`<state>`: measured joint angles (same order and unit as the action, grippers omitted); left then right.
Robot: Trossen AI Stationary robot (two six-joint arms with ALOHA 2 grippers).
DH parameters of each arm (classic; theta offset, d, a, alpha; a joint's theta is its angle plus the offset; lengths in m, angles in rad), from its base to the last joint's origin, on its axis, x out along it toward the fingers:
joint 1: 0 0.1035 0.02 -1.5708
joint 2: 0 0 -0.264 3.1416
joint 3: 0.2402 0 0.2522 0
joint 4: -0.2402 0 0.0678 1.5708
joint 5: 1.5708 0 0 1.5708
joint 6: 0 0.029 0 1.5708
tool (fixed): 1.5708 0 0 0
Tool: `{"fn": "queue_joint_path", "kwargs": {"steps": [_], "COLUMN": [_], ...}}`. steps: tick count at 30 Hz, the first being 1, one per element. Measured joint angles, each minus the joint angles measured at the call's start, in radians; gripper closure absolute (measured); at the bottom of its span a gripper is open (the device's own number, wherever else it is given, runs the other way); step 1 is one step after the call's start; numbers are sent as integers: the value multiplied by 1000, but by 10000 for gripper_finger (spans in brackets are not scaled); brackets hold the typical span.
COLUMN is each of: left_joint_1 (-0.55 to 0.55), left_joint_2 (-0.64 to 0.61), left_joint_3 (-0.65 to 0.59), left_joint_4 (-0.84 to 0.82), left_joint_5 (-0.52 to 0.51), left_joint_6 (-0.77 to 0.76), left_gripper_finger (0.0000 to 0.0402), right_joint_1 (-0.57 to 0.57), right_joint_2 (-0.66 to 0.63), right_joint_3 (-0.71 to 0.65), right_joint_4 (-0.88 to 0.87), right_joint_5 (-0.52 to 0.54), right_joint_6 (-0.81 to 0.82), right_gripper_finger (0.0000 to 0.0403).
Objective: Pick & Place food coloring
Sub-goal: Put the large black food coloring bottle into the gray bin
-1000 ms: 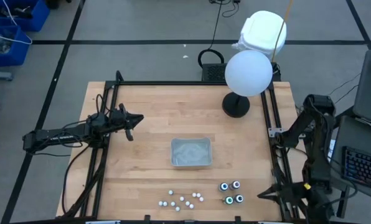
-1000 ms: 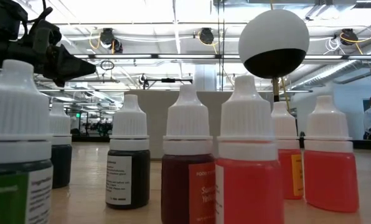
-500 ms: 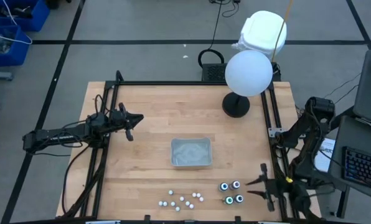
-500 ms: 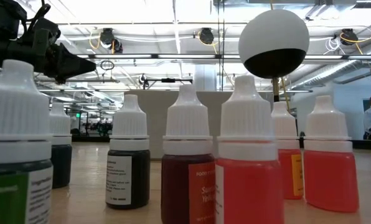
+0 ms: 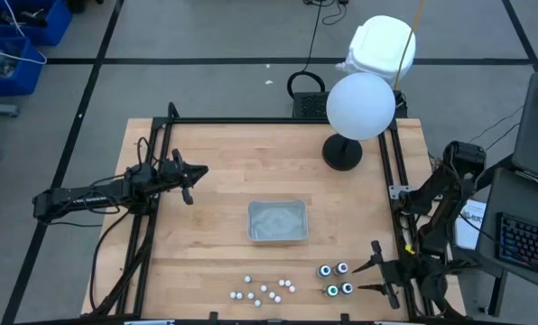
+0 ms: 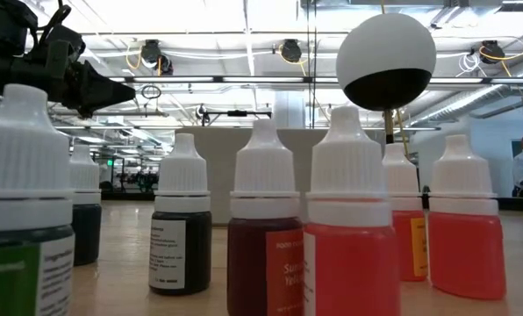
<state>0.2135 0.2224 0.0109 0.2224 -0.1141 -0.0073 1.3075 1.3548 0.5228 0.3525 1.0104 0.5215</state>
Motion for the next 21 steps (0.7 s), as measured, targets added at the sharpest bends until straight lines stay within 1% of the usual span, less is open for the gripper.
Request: {"fn": "queue_joint_path", "kwargs": {"steps": [3, 7, 15, 21], "left_joint_1": [0, 0, 0, 0], "left_joint_2": [0, 0, 0, 0], "left_joint_3": [0, 0, 0, 0], "left_joint_4": [-1, -1, -1, -1], "left_joint_5": [0, 0, 0, 0], "left_joint_6": [-1, -1, -6, -7], "left_gripper_finger": [355, 355, 355, 355], "right_joint_1": [-10, -33, -78, -79], "right_joint_2": [27, 76, 170, 180], "right_joint_3": [0, 0, 0, 0], "right_joint_4": [35, 72, 203, 203], "right_joint_5": [-30, -56, -151, -152], "right_joint_6": [-34, -39, -64, -64], "right_gripper_finger": [218, 223, 221, 223]}}
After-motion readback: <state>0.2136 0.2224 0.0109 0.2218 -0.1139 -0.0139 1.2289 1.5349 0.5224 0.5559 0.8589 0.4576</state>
